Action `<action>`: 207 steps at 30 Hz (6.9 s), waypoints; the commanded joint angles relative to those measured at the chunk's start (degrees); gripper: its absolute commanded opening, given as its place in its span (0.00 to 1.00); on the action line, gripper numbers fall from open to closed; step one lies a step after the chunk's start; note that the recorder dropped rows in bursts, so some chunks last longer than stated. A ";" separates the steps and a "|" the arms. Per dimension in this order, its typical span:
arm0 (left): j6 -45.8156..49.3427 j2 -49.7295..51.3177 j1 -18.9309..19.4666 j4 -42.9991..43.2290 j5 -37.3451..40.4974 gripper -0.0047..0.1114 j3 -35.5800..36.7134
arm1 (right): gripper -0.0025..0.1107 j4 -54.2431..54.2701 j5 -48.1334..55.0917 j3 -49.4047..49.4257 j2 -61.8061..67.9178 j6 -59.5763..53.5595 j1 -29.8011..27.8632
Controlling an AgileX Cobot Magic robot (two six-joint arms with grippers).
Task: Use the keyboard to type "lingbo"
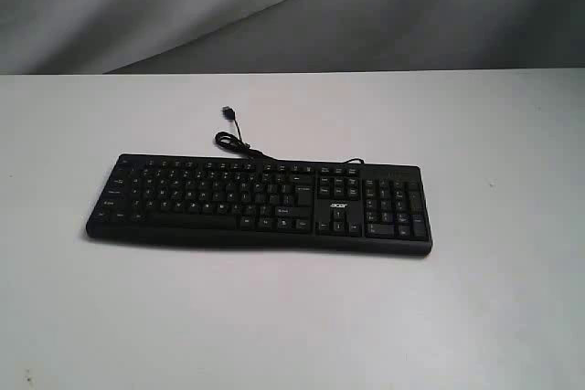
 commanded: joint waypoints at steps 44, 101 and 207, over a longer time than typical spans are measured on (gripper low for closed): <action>-0.12 -0.22 -0.27 -0.21 -0.31 0.04 0.28 | 0.02 -27.03 -35.19 -27.05 38.58 36.86 -0.30; -0.12 -0.22 -0.27 -0.21 -0.31 0.04 0.28 | 0.02 49.23 13.59 -77.04 119.19 -72.78 39.50; -0.12 -0.22 -0.27 -0.21 -0.31 0.04 0.28 | 0.02 34.78 18.96 -105.86 138.05 -59.25 37.43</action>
